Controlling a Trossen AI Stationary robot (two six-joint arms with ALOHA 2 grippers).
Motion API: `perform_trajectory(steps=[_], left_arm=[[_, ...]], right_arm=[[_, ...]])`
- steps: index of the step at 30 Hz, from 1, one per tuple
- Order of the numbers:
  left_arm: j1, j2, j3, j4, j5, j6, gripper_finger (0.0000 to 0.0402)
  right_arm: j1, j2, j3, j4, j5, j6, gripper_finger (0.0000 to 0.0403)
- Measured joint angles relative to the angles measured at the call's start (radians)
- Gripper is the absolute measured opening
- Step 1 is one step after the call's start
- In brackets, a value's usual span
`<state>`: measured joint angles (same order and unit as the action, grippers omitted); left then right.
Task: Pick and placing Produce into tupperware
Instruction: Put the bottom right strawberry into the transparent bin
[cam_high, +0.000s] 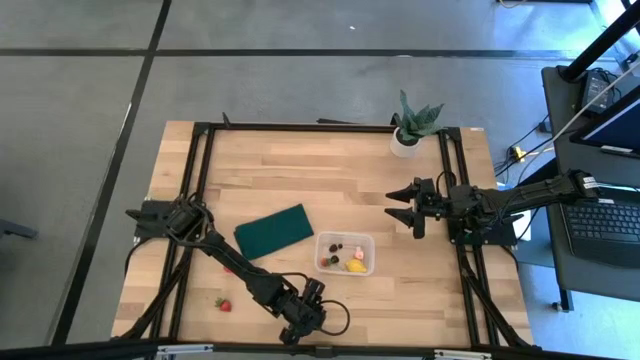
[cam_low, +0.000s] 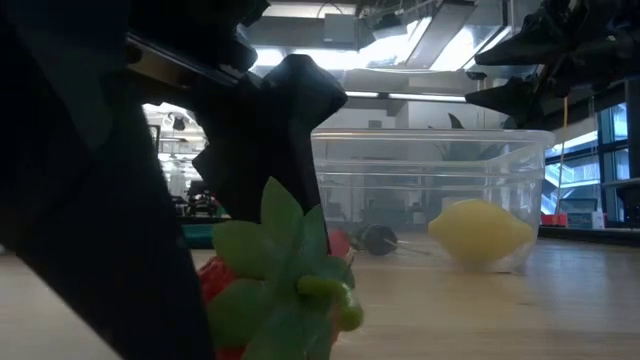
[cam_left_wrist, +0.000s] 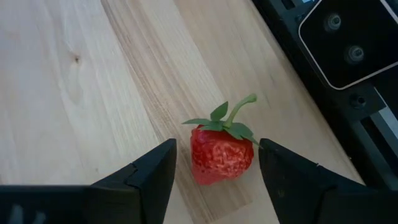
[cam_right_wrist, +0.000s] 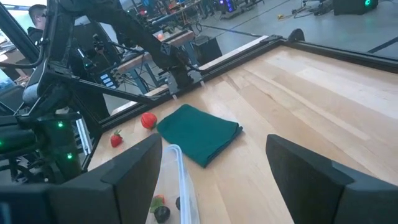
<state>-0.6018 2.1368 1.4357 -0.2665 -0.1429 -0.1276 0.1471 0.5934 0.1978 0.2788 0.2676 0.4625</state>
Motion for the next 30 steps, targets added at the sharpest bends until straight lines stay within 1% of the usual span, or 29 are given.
perform_trajectory(steps=[11,16,19,22,26,30], left_arm=[[0.000,0.000,0.000,0.006,-0.001,-0.004,0.0161],[0.001,-0.007,0.000,0.061,-0.002,-0.002,0.0126],[0.010,-0.025,0.000,0.098,-0.014,-0.013,0.0117],[0.025,-0.063,0.000,0.087,-0.065,-0.025,0.0118],[0.049,-0.141,0.000,0.061,-0.174,-0.023,0.0133],[0.092,-0.223,0.002,0.042,-0.261,-0.020,0.0130]], right_arm=[[0.000,0.000,0.000,-0.003,0.000,0.000,0.0289],[0.000,0.000,0.000,-0.004,0.000,0.000,0.0289],[0.000,0.000,0.000,-0.006,0.000,0.000,0.0289],[0.000,0.000,0.000,-0.008,0.000,0.003,0.0289],[0.000,0.000,0.000,-0.008,0.000,0.005,0.0289],[0.000,0.000,0.000,-0.007,0.000,0.006,0.0289]])
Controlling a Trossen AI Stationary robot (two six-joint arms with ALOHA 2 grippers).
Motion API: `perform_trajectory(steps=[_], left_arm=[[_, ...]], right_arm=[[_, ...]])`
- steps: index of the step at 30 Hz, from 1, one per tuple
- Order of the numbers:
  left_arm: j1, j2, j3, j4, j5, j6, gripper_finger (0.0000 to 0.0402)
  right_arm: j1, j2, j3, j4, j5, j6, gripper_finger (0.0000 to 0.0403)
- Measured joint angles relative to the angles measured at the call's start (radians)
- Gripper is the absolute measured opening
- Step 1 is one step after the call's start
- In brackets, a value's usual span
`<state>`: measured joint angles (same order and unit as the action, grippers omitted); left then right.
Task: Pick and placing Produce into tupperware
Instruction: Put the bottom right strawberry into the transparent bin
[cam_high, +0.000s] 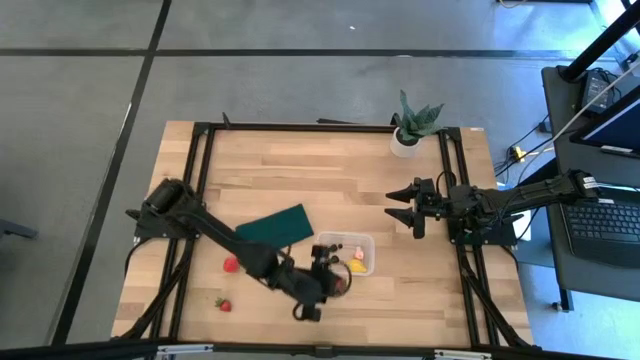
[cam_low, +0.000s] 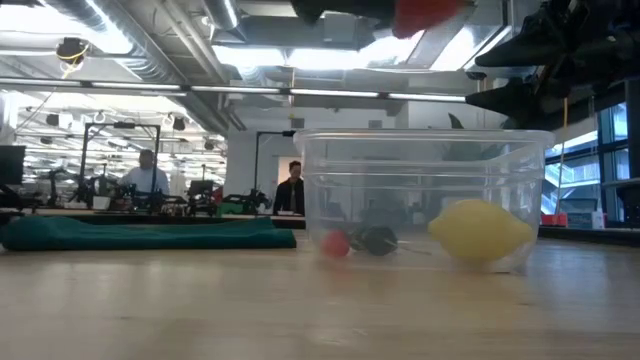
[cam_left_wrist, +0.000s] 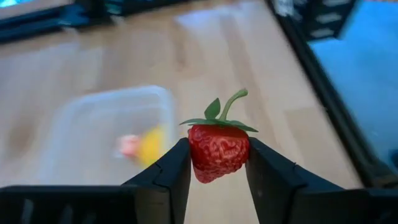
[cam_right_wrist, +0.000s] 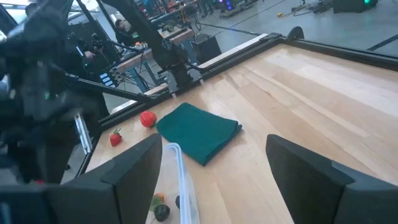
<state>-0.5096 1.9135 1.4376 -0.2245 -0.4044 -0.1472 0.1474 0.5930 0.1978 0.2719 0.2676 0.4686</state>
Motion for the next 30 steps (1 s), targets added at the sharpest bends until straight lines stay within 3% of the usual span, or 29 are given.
perform_trajectory(steps=[6,11,16,19,30], left_arm=[[0.097,-0.033,0.000,-0.031,-0.003,-0.004,0.0123],[0.171,-0.022,-0.001,-0.086,0.007,-0.095,0.0142],[0.229,-0.022,-0.002,-0.112,0.153,-0.189,0.0149],[0.241,-0.022,-0.002,-0.116,0.195,-0.218,0.0145],[0.242,-0.022,-0.002,-0.092,0.179,-0.215,0.0162]], right_arm=[[0.000,0.000,0.000,0.005,0.000,0.008,0.0289],[0.000,0.000,0.000,0.005,0.000,0.025,0.0289],[0.000,0.000,0.000,0.006,-0.002,0.027,0.0289],[0.000,0.000,0.000,0.005,-0.003,0.024,0.0289],[0.000,0.000,0.000,-0.003,-0.003,0.023,0.0289]])
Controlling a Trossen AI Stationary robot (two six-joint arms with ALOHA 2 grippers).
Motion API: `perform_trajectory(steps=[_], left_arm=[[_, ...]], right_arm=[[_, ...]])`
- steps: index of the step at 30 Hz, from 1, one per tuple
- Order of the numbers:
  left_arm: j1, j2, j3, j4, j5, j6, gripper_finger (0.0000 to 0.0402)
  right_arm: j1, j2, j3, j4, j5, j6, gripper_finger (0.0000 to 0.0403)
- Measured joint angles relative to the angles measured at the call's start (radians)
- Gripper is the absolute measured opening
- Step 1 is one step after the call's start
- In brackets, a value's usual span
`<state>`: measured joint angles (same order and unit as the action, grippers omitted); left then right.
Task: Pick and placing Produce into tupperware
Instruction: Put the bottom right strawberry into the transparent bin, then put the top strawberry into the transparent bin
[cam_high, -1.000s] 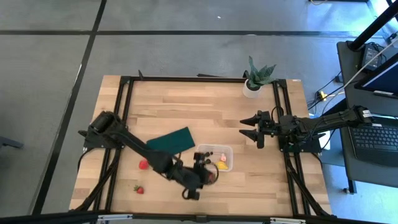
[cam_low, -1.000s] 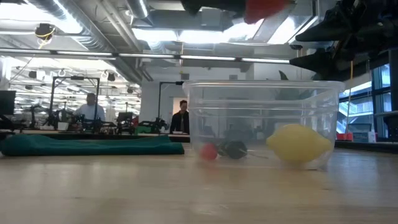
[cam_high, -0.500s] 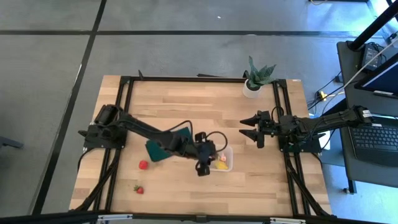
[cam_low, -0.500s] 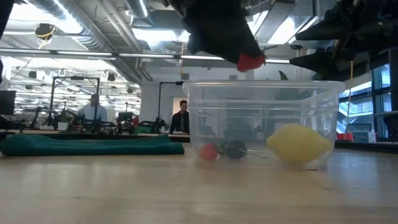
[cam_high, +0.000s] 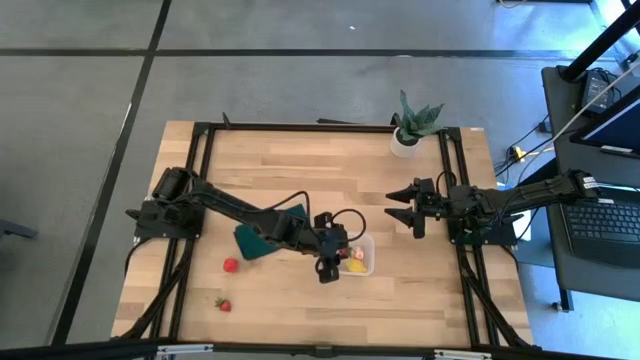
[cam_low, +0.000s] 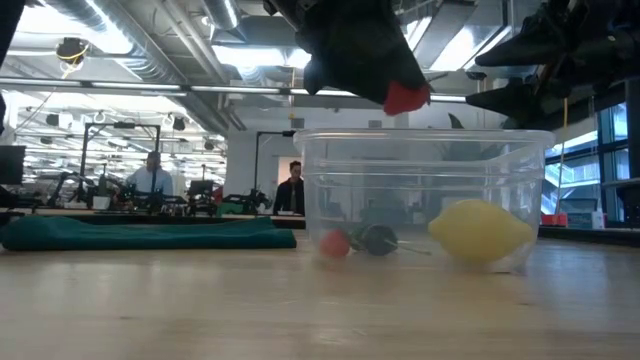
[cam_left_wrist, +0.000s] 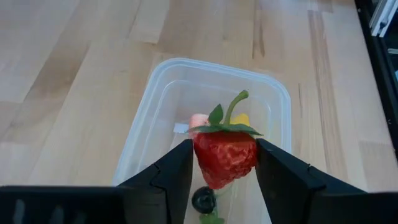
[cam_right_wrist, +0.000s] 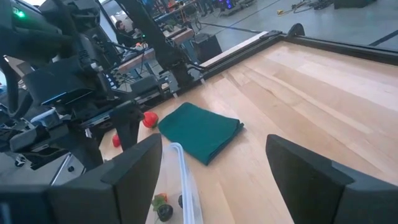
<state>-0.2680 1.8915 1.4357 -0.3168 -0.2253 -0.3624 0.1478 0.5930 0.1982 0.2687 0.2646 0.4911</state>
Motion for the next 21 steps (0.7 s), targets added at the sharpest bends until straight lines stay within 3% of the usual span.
perform_trajectory(steps=[6,14,21], left_arm=[[0.000,0.000,0.000,0.000,0.009,0.006,0.0184],[-0.012,-0.024,0.000,-0.027,0.010,0.077,0.0265],[-0.044,-0.136,0.001,-0.246,0.007,0.046,0.0319]], right_arm=[[0.000,0.000,0.000,0.000,0.000,0.001,0.0289],[0.000,0.000,0.000,0.000,0.000,0.002,0.0289],[0.000,0.000,0.000,-0.001,-0.004,0.001,0.0289]])
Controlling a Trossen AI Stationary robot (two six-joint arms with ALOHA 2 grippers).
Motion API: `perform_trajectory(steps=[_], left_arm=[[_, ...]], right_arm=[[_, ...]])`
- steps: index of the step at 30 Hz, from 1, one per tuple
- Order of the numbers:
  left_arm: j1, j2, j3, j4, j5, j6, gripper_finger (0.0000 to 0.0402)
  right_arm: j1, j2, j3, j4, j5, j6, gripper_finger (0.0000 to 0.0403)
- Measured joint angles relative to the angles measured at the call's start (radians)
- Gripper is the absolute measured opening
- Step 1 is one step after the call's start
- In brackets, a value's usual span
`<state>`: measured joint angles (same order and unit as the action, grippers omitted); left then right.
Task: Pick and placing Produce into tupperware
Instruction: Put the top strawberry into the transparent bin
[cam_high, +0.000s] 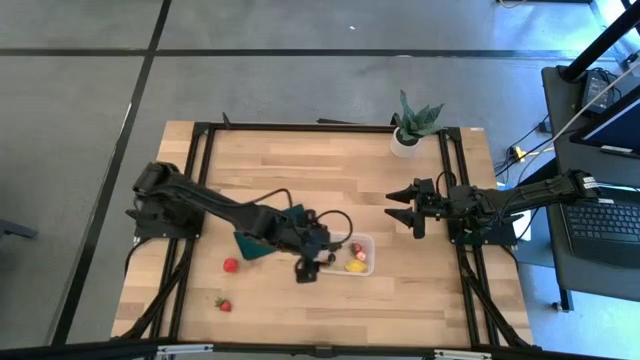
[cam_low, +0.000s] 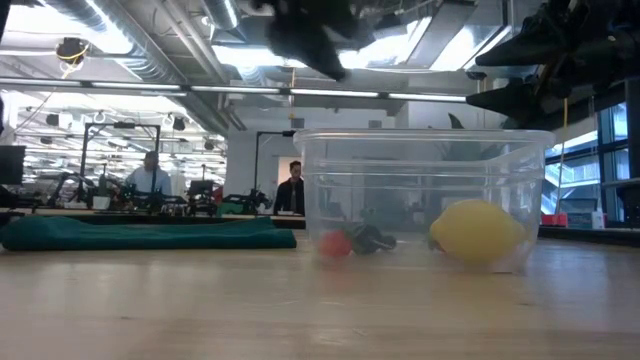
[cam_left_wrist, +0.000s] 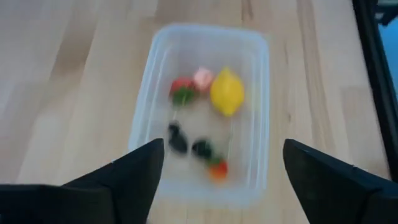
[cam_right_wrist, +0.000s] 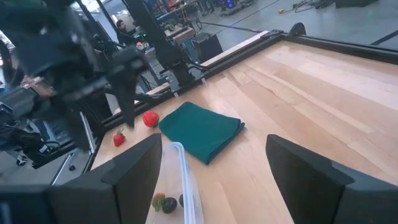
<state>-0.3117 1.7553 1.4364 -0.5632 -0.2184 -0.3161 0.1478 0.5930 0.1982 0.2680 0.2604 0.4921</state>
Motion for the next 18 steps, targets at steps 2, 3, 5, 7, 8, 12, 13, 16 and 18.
perform_trajectory(steps=[2,3,5,7,8,12,13,16,18], left_arm=[[-0.012,-0.044,0.001,-0.082,0.000,-0.038,0.0325],[-0.020,-0.068,0.001,-0.133,0.000,-0.063,0.0326],[-0.037,-0.110,0.001,-0.238,0.005,-0.115,0.0327],[-0.056,-0.154,0.001,-0.350,0.032,-0.163,0.0328],[-0.066,-0.175,0.001,-0.415,0.050,-0.191,0.0328],[-0.111,-0.232,0.000,-0.625,0.079,-0.377,0.0328],[-0.124,-0.242,0.000,-0.658,0.081,-0.417,0.0328],[-0.155,-0.253,0.000,-0.785,0.099,-0.559,0.0328],[-0.168,-0.250,-0.001,-0.879,0.100,-0.704,0.0328]], right_arm=[[0.000,0.000,0.000,0.000,0.000,-0.001,0.0289],[0.000,0.000,0.000,0.000,0.000,-0.001,0.0289],[0.000,0.000,0.000,-0.002,0.000,-0.001,0.0289],[0.000,0.000,0.000,-0.004,0.000,-0.002,0.0289],[0.000,0.000,0.000,-0.004,0.000,-0.003,0.0289],[0.001,0.000,0.000,-0.004,0.000,-0.003,0.0289],[0.001,0.000,0.000,-0.005,0.000,-0.003,0.0289],[0.000,0.000,0.000,-0.005,0.000,-0.003,0.0289],[0.000,0.000,0.000,-0.005,0.000,-0.005,0.0289]])
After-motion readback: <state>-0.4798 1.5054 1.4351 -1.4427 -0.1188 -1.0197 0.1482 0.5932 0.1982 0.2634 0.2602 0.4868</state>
